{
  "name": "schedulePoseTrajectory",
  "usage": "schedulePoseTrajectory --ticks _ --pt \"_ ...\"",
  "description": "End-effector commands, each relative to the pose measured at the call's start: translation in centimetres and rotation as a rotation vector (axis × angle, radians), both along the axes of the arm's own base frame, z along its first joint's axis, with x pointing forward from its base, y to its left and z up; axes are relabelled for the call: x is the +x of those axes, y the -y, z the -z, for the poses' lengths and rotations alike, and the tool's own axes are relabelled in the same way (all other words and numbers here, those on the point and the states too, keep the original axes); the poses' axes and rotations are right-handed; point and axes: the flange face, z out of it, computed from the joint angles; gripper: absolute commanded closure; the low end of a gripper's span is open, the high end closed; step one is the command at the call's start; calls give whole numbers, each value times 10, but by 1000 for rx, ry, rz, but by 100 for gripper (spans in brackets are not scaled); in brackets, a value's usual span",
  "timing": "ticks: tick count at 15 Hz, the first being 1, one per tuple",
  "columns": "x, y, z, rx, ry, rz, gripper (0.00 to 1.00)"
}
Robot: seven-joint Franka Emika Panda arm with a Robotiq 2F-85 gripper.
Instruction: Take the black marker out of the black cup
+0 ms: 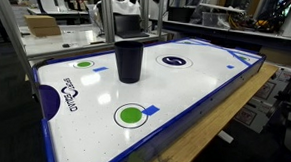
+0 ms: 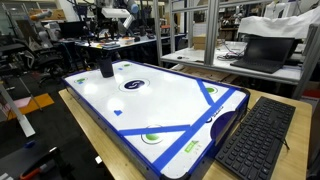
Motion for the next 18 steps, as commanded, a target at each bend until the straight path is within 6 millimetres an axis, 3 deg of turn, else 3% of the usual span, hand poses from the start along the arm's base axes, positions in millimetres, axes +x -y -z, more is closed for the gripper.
schedulePoseTrajectory --ticks 1,4,12,17,18 --pt "5 -4 10 -26 49 -104 0" --pt "5 -5 23 -78 91 -186 0" --pt "0 -36 22 -13 176 -231 0" --pt "9 -34 47 50 179 -233 0" --pt "12 -32 52 60 178 -236 6"
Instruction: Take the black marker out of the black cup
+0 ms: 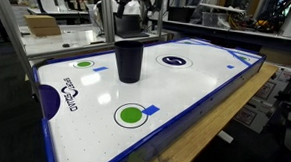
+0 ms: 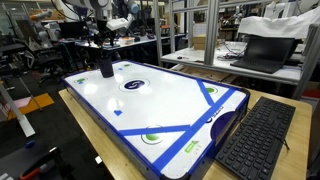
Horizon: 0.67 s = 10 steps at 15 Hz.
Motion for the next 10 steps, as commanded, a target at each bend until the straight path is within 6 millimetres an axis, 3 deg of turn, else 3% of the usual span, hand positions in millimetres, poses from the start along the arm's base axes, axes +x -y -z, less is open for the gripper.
schedulePoseTrajectory --ticks 1,2,5,8,10 --pt "12 5 8 63 5 -25 26" --pt "14 7 12 67 1 -31 34" --pt "16 7 24 80 -14 -55 40" --pt "14 0 34 91 -30 -85 34" --pt "2 -15 27 98 -38 -111 34"
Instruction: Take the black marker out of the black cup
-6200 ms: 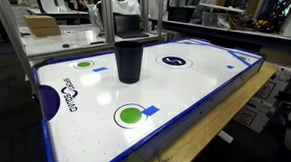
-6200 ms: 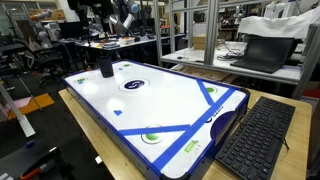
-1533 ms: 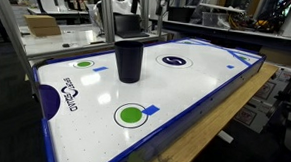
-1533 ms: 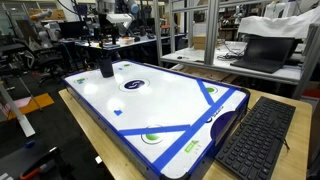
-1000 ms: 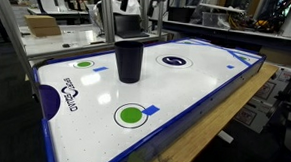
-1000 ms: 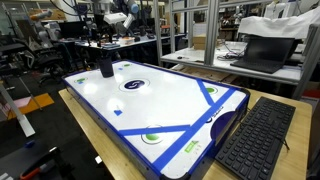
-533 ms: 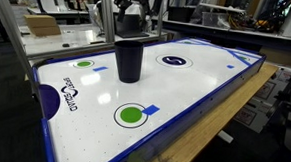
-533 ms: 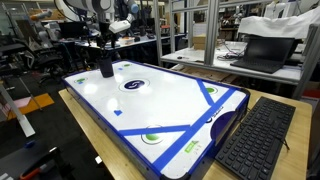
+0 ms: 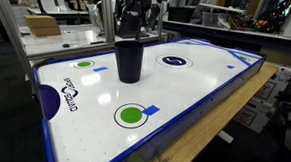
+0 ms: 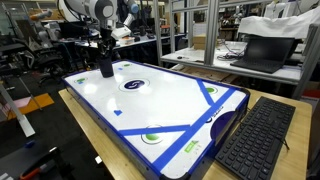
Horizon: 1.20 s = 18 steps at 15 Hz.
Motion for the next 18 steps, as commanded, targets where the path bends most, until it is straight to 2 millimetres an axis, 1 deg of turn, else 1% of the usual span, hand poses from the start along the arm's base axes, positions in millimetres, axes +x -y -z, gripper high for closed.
schedulePoseTrajectory --ticks 1,2,3,5,6,7,8,9,10,11,13,16,17,18 --pt "-10 -18 -12 46 -3 -56 38" --pt "-15 -25 -13 52 -5 -65 43" --pt "-19 -30 -14 59 -4 -73 62" --pt "-22 -32 -14 62 -6 -75 49" --pt "-21 -29 -11 61 -7 -70 52" --pt "-20 -25 -8 59 -11 -63 47" --pt "-17 -20 -2 57 -15 -58 48" --pt "-14 -14 4 53 -21 -51 45" --pt "-11 -8 9 50 -27 -46 46" --pt "-8 -2 15 49 -33 -45 43" --pt "-1 3 25 50 -45 -52 46" --pt "1 2 34 58 -55 -71 48" --pt "1 0 32 61 -54 -76 48" --pt "0 -2 31 60 -54 -82 47"
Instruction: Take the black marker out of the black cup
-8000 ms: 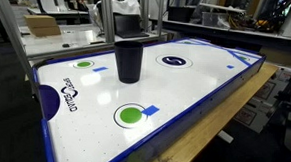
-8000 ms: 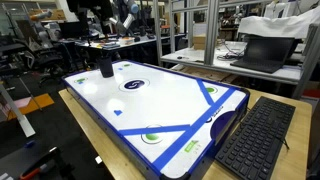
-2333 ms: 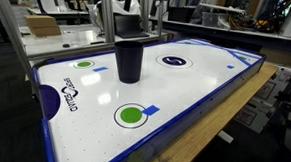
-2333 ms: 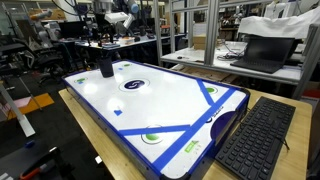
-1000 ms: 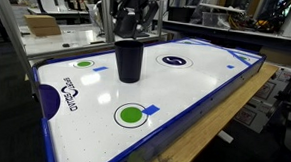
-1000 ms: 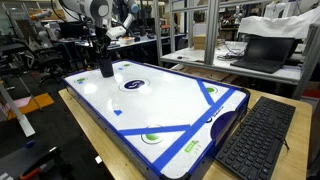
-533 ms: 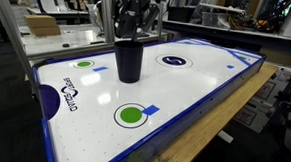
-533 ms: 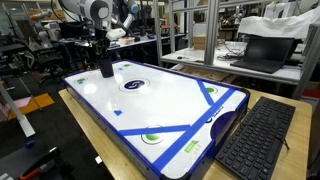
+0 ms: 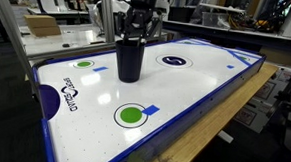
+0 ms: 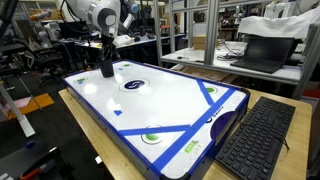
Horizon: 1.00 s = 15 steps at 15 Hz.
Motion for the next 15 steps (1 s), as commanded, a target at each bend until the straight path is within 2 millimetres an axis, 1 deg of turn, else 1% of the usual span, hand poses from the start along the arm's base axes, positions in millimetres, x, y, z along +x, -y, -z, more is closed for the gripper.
schedulePoseTrajectory --ticks 1,5,8,9,10,11,13,14,15 --pt "1 -8 -5 27 1 -35 46" --pt "-4 -22 -13 21 6 -54 45" --pt "-7 -33 -21 14 9 -70 48" --pt "-8 -36 -22 13 8 -74 52" --pt "-8 -39 -24 11 7 -78 53" --pt "-9 -41 -24 10 2 -83 61" --pt "-9 -43 -24 4 -6 -85 58" --pt "-8 -44 -22 2 -9 -85 60" --pt "-8 -44 -20 -2 -12 -85 57"
